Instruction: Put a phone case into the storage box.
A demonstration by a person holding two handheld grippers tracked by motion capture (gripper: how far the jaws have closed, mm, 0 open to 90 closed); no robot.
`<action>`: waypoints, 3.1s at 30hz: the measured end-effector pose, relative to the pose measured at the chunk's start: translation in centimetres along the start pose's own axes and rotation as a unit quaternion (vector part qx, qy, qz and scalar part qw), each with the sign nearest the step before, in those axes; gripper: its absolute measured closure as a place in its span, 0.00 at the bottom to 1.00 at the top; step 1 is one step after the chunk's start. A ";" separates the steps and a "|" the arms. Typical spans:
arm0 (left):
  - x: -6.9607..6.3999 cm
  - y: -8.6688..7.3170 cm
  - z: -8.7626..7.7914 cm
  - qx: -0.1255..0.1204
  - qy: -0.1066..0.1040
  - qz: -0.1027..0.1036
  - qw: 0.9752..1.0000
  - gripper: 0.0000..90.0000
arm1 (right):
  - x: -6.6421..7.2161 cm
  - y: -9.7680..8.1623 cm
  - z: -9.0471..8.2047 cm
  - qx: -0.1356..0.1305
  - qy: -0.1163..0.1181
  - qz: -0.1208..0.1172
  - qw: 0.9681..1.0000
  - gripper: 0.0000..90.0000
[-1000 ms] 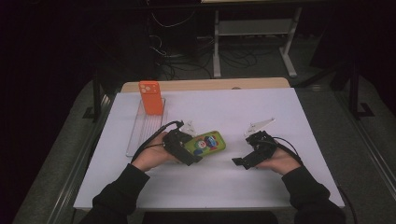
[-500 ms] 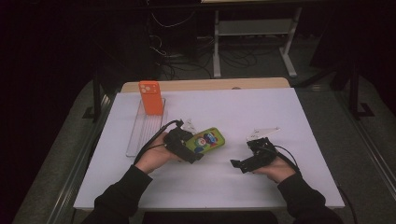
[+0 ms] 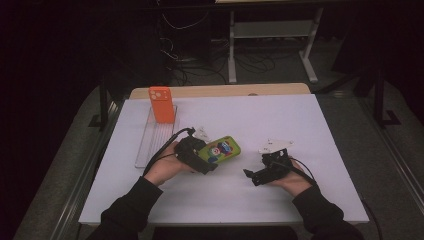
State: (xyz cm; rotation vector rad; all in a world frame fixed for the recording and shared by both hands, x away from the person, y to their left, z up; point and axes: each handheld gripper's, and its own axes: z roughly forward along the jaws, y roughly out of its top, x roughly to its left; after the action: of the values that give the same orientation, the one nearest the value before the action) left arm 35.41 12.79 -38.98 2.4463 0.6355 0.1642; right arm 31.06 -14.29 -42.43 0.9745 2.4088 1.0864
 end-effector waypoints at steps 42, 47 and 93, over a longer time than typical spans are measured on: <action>-0.1 -0.1 0.2 -0.001 -0.003 -0.008 1.000 0.18 | 4.3 0.1 0.3 -0.014 -0.217 -0.392 0.894 0.00; 0.1 -0.1 0.1 0.007 -0.004 -0.002 1.000 0.18 | 5.0 0.0 0.4 -0.029 -0.247 -0.422 0.872 0.00; -0.7 1.1 -0.3 -0.012 -0.008 0.003 1.000 0.18 | 8.4 1.7 4.3 -0.060 -0.287 -0.569 0.768 0.66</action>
State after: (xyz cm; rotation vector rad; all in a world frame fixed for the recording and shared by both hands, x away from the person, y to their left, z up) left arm 35.18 11.86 -38.09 2.4255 0.6154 0.1540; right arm 28.17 -5.27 -44.08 -0.2757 1.7903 0.3545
